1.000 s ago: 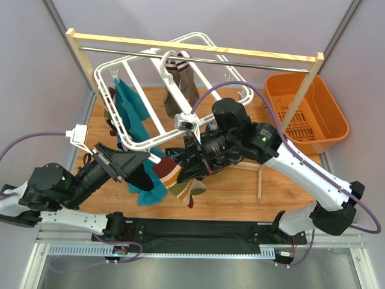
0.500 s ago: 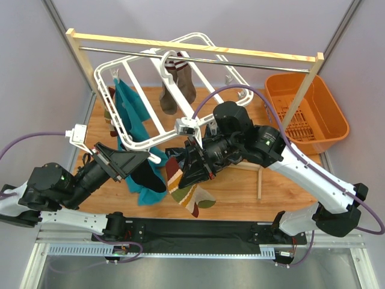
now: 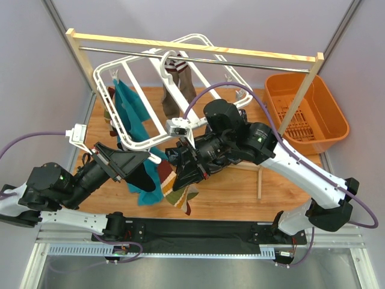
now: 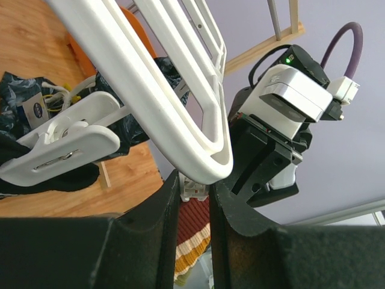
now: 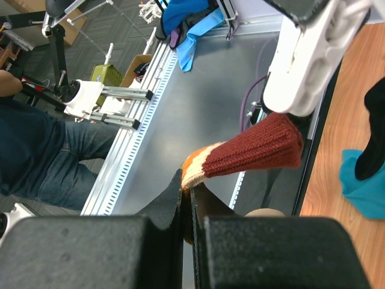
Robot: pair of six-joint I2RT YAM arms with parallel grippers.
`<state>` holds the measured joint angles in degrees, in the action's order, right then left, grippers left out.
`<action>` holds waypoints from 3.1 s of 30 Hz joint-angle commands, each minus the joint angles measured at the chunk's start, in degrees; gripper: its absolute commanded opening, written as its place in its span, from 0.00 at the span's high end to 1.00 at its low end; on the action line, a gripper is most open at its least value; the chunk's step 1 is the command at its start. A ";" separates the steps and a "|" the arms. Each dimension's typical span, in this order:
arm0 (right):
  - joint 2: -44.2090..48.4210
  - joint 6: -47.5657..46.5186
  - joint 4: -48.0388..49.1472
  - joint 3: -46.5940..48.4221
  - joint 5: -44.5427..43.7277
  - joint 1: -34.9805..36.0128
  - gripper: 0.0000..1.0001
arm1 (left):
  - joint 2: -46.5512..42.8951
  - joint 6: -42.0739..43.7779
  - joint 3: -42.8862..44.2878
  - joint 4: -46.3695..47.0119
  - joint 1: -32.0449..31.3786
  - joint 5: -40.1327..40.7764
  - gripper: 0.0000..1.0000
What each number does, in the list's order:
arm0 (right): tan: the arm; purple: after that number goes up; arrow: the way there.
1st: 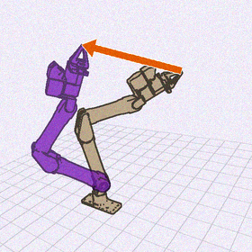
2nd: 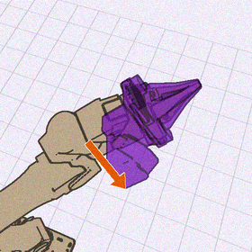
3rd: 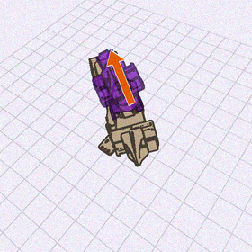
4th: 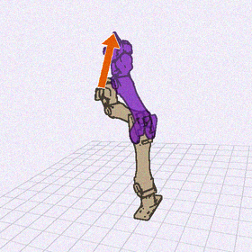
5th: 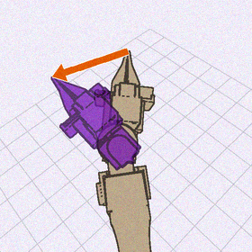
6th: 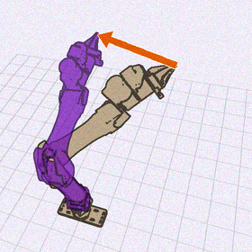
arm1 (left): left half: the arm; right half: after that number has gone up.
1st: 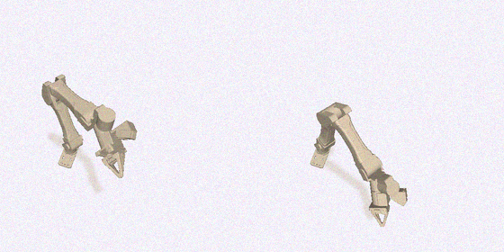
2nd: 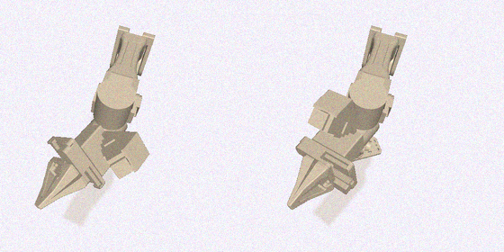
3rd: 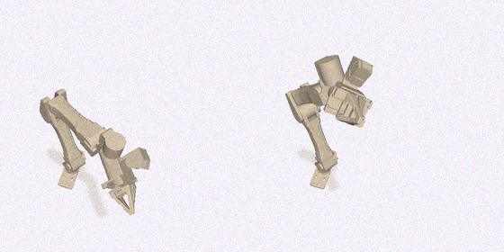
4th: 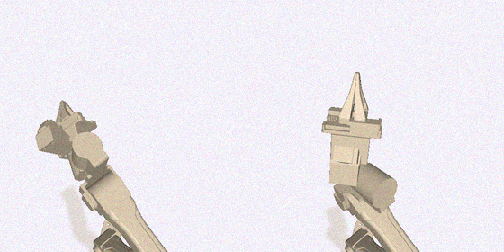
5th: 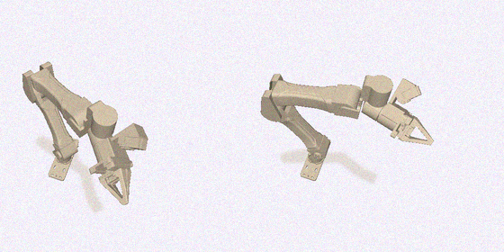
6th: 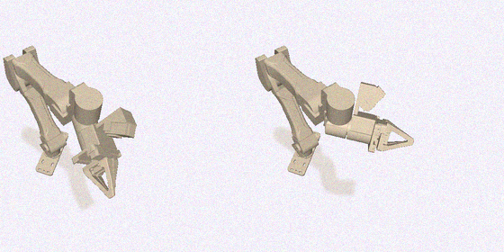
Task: Clip the socks to the hanger
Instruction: Clamp the sock onto the hanger.
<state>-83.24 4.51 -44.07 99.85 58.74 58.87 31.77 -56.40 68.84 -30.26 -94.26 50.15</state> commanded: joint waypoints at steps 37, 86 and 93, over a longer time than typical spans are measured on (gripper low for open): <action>-2.63 0.23 2.77 6.23 2.52 0.37 1.00 | 0.14 1.12 -0.28 4.69 -0.05 -2.16 1.00; -1.75 2.43 8.21 3.24 4.01 -1.83 1.00 | -0.39 1.56 -0.99 7.14 -0.05 -3.83 1.00; -2.63 3.40 9.36 4.30 5.33 -2.80 1.00 | -0.30 2.17 -0.72 7.58 -0.14 -4.27 1.00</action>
<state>-85.45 7.27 -37.76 102.67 62.59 56.40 31.66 -55.92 67.88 -25.43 -94.26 46.81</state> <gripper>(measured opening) 0.011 0.291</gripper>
